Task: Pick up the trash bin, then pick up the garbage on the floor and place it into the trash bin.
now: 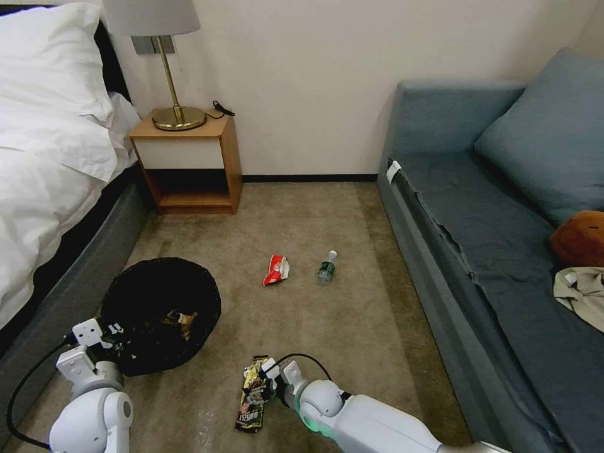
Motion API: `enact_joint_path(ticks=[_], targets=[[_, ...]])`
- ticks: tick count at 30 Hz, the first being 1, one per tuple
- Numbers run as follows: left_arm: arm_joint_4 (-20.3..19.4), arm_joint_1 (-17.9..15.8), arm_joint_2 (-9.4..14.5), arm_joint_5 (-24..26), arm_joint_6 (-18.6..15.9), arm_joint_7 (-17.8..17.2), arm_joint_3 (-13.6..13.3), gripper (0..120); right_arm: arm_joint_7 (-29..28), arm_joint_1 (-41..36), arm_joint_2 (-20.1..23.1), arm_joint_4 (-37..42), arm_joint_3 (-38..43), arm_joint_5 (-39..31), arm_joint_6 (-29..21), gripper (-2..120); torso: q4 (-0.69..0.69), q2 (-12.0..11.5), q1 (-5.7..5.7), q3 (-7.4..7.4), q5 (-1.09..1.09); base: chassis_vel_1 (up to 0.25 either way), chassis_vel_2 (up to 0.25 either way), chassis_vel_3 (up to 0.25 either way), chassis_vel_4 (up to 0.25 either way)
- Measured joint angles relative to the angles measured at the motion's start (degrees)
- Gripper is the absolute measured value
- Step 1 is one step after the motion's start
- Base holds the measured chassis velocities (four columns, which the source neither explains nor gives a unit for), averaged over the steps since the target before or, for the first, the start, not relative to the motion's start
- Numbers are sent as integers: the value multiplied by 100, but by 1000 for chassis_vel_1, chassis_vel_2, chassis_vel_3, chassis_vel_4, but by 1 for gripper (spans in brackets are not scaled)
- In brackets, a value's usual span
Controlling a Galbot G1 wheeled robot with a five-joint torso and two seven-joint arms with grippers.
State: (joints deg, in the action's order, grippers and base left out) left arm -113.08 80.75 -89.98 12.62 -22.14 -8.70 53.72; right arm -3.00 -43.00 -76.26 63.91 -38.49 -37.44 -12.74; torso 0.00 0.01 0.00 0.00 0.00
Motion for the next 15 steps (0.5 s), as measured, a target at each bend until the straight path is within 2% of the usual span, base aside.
enact_joint_path(ticks=[15], targets=[[4,47,-90,-49,181,38,-41,2,23,-156,9,-33,15,203,-39,100,0,0,0,0,0,0,0,0,0]])
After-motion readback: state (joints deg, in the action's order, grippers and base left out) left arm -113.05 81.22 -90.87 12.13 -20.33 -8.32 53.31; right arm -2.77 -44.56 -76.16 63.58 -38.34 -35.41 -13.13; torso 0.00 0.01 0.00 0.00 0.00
